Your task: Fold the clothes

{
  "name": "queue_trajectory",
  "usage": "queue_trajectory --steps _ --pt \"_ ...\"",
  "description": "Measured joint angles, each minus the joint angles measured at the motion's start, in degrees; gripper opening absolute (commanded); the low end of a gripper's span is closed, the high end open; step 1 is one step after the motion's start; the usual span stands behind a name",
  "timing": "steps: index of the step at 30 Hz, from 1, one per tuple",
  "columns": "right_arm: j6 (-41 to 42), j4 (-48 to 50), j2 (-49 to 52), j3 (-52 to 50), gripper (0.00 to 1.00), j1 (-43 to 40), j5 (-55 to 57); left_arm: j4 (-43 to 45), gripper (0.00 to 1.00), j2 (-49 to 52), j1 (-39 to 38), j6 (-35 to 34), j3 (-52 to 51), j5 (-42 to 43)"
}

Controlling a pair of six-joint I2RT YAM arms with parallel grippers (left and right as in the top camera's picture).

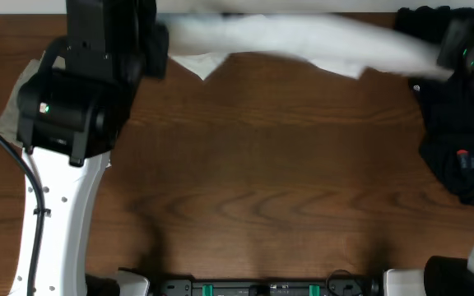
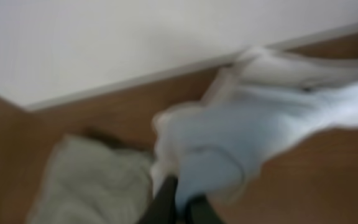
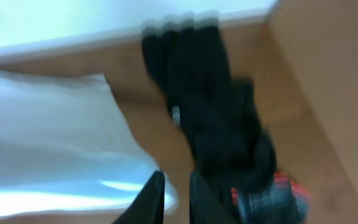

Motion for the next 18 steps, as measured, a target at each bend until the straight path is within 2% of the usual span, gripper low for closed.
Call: queue_trajectory --steps 3,7,14,18 --pt "-0.09 -6.88 0.74 -3.41 0.08 0.0 -0.04 -9.31 0.06 1.53 0.0 -2.16 -1.77 6.19" --pt "-0.33 -10.99 1.03 -10.1 0.05 0.0 -0.11 -14.91 0.06 3.48 0.0 -3.43 -7.72 10.75" --pt "-0.55 -6.08 1.25 -22.08 0.07 0.0 -5.88 -12.72 0.06 4.02 0.0 -3.89 -22.51 13.18" --pt "-1.81 0.59 1.25 -28.06 0.13 0.02 -11.67 -11.15 0.06 4.04 0.0 -3.89 -27.91 13.33"
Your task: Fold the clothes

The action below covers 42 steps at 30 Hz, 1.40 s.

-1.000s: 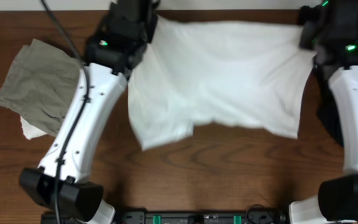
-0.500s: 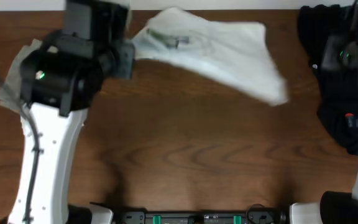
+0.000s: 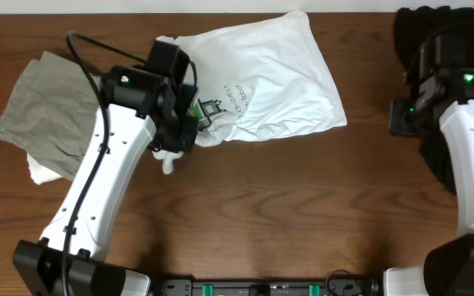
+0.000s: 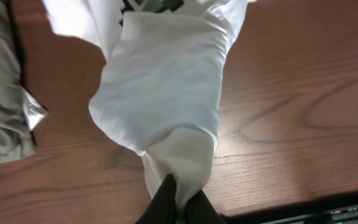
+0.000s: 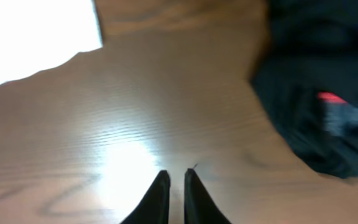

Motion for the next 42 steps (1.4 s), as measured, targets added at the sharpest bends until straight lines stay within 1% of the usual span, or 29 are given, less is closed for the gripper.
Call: queue_trajectory --steps 3,7,8,11,15,22,24,27,30,31,33,34,36,42 --pt "-1.25 8.41 0.02 -4.98 0.18 0.13 -4.7 0.68 0.06 0.04 0.0 0.0 -1.44 0.0" --pt "-2.54 21.84 0.04 -12.35 0.34 0.85 -9.86 1.25 0.06 0.04 0.0 -0.02 -1.55 0.0" --pt "-2.69 24.61 0.13 -14.08 0.35 1.16 -10.91 1.27 0.06 0.04 0.0 -0.02 -1.55 0.0" --pt "-3.28 33.57 0.42 -19.87 0.36 2.8 -13.05 1.36 0.06 0.04 0.0 -0.02 -1.55 0.0" --pt "-3.65 43.65 1.66 -24.92 0.36 5.25 -14.38 1.4 0.06 0.04 0.0 -0.02 -1.55 0.0" --pt "-3.74 54.51 9.35 -26.12 0.32 9.86 -15.26 1.4 0.06 0.04 0.0 -0.02 -1.55 0.0" --pt "-3.67 57.05 11.89 -26.12 0.27 10.71 -15.28 1.4 0.06 0.04 0.0 -0.02 -1.55 0.0" --pt "-2.56 59.23 14.99 -26.16 0.21 11.04 -14.14 1.4 0.06 0.04 0.0 -0.02 -1.55 0.0" --pt "-0.85 59.36 17.14 -26.16 0.15 11.02 -12.07 1.36 0.06 0.04 0.0 -0.02 -1.55 0.0" --pt "-0.31 59.08 17.03 -26.01 0.15 10.99 -11.28 1.33 0.06 0.04 0.0 -0.02 -1.55 0.0" --pt "0.2 57.96 17.03 -25.83 0.15 10.99 -9.97 1.33 0.1 0.04 0.0 -0.02 -1.55 0.0" --pt "0.37 56.72 17.0 -25.59 0.15 10.99 -9.18 1.33 0.11 0.04 0.0 0.0 -1.55 0.0" --pt "0.68 52.96 16.68 -24.83 0.11 10.99 -6.58 1.33 0.17 0.04 0.0 -0.22 -1.55 0.0" --pt "1.22 46.93 15.69 -24.41 0.07 9.55 1.03 0.52 0.17 0.04 0.0 -0.63 -1.57 0.0"
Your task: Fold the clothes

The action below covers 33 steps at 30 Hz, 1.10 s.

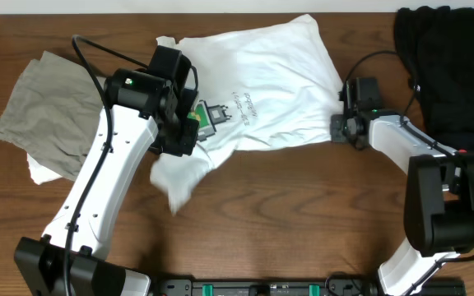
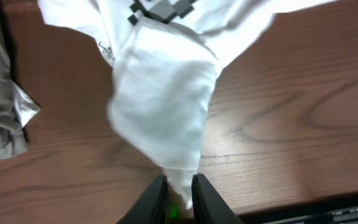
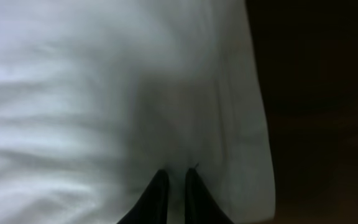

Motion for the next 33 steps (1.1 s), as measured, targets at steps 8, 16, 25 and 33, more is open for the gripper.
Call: queue_trajectory --steps 8,16,25,33 --pt "0.17 -2.78 -0.11 0.26 0.05 -5.66 5.22 0.57 0.14 0.0 0.0 -0.87 -4.04 0.02" --pt "0.24 -6.19 -0.17 0.31 0.04 -11.26 9.99 4.83 0.14 0.0 0.0 -1.66 -8.44 3.21" --pt "2.89 -11.04 -0.2 0.13 0.03 -13.07 15.5 19.23 0.15 0.0 -0.04 -2.29 -9.49 2.23" --pt "4.0 -12.07 -0.17 -0.15 0.04 -13.07 17.33 25.18 0.35 1.9 0.72 -10.32 -14.95 -3.41"
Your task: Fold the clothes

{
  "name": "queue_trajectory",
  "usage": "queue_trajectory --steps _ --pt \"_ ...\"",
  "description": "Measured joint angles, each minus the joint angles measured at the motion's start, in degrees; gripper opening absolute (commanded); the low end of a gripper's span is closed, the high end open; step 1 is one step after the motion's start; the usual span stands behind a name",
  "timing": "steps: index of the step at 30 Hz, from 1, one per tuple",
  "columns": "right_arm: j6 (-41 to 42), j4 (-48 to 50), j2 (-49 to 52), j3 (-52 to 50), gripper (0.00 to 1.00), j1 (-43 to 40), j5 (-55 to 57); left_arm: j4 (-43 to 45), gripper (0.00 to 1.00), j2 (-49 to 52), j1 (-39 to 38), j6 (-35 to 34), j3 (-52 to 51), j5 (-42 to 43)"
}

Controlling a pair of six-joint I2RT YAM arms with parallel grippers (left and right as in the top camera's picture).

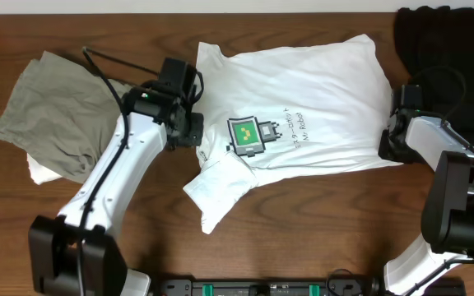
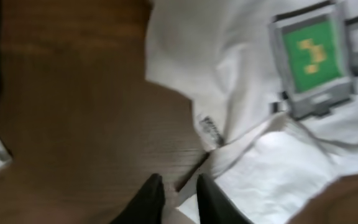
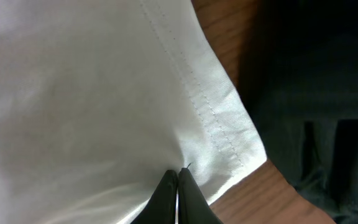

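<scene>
A white t-shirt [image 1: 303, 90] lies spread on the wooden table [image 1: 303, 230], its green print [image 1: 249, 136] facing up. One sleeve [image 1: 219, 191] lies crumpled at the lower left. My left gripper [image 1: 189, 134] sits at the shirt's left edge. In the left wrist view this gripper [image 2: 178, 183] stands open, its fingers astride the cloth's edge [image 2: 210, 134]. My right gripper [image 1: 388, 150] is at the shirt's lower right corner. The right wrist view shows it [image 3: 178, 171] shut on the white hem [image 3: 219, 134].
A grey-green garment [image 1: 48, 115] lies in a heap at the far left, over a bit of white cloth [image 1: 39, 171]. A black garment [image 1: 443, 49] lies at the back right, close beside my right arm. Bare wood runs along the table's front.
The shirt has shifted right and lies flatter, print fully shown. My right gripper moved right with the hem. My left gripper let the sleeve go and now sits at the shirt's left edge.
Both grippers first held the shirt stretched in the air at the table's back. Then it lay bunched on the table, the left gripper shut on a sleeve and the right off the cloth. The right then reached the shirt's right edge. Now the shirt lies spread out.
</scene>
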Motion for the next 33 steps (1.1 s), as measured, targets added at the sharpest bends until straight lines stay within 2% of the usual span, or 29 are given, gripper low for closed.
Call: queue_trajectory --steps 2,7,15,21,23,25,26,27,33 --pt "0.15 0.02 0.0 0.0 0.04 0.0 0.0 1.68 0.45 1.49 0.61 -1.73 -1.46 -0.37" --pt "0.22 0.02 0.0 0.0 0.04 0.0 0.02 8.66 0.52 5.95 2.58 -3.19 -3.32 0.42" --pt "0.35 0.0 0.0 0.0 0.03 0.0 0.0 16.5 0.56 11.23 5.86 -2.95 -3.37 4.94" --pt "0.37 0.0 0.0 0.0 0.03 0.0 0.0 22.27 0.57 17.05 7.69 -1.79 -3.37 11.82" --pt "0.37 0.0 0.0 0.0 0.03 0.0 0.0 23.04 0.51 18.56 7.69 -1.66 -3.37 13.38" --pt "0.37 0.0 0.0 0.0 0.03 0.0 0.02 24.13 0.3 19.28 7.65 -1.51 -3.19 14.91" --pt "0.37 -0.02 0.0 0.0 0.03 0.0 0.0 24.48 0.13 19.5 7.65 -1.29 -3.19 15.39" --pt "0.35 -0.02 0.0 -0.02 0.03 -0.02 0.0 24.68 0.06 19.74 7.65 -1.14 -3.21 15.82" --pt "0.37 -0.04 0.0 -0.02 0.03 -0.04 -0.04 26.23 0.06 19.67 8.17 0.61 -2.97 16.5"
